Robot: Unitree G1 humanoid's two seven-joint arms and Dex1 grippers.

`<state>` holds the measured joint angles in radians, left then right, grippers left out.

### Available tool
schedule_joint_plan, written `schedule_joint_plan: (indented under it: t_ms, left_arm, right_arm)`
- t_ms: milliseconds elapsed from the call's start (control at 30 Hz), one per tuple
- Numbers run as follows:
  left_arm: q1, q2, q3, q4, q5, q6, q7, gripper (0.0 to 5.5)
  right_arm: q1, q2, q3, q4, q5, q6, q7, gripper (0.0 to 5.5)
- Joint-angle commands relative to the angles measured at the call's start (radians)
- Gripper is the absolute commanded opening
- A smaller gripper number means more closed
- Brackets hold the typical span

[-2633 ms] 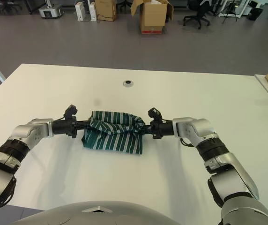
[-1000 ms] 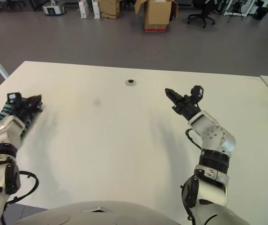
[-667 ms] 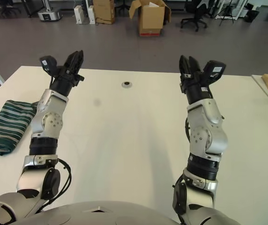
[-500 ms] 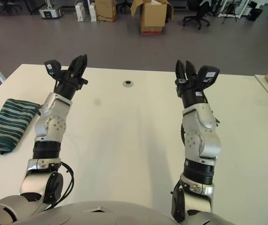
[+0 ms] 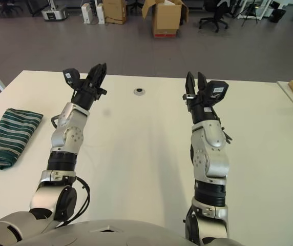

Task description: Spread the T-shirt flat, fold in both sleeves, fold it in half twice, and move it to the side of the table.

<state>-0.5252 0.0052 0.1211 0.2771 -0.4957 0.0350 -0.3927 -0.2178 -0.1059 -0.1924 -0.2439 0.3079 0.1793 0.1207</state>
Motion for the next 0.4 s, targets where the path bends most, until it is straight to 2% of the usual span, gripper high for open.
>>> schedule_joint_plan:
  t_ms: [33, 233, 400]
  left_arm:
    - [0.018, 0.018, -0.014, 0.045, 0.078, -0.039, 0.006, 1.36]
    - [0.028, 0.022, -0.012, 0.089, 0.111, -0.058, -0.008, 1.36]
    - [0.051, 0.003, 0.004, 0.060, 0.139, -0.099, 0.050, 1.36]
  right_arm:
    - [0.020, 0.003, 0.006, 0.013, -0.009, -0.010, -0.001, 1.54]
    - [0.032, 0.010, 0.022, 0.022, -0.023, -0.026, -0.015, 1.54]
    - [-0.031, -0.019, 0.028, 0.087, -0.025, -0.018, 0.019, 1.54]
